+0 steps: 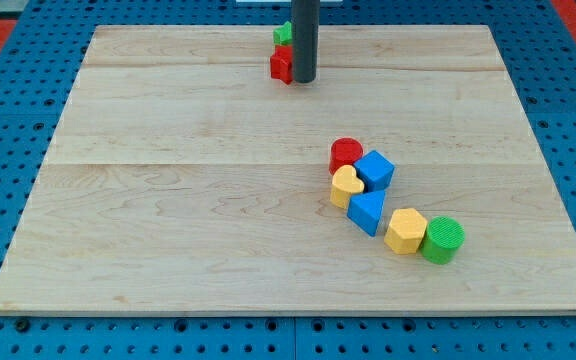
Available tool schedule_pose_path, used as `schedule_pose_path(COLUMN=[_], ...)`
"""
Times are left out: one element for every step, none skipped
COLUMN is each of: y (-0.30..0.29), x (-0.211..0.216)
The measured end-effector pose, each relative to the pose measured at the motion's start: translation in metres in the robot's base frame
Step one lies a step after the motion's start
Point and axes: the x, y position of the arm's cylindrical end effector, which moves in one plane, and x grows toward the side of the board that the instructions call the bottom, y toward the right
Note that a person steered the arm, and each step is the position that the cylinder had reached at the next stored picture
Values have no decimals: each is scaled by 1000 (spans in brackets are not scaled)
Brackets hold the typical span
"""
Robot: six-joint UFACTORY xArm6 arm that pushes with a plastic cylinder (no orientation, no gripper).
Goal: Push the red circle to the bottom left of the red star
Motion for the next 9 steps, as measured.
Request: schedule_pose_path(y=[91,90,32,-12,5,-16,-68,-87,-93], x=[39,88,120,156,179,228,237,178,116])
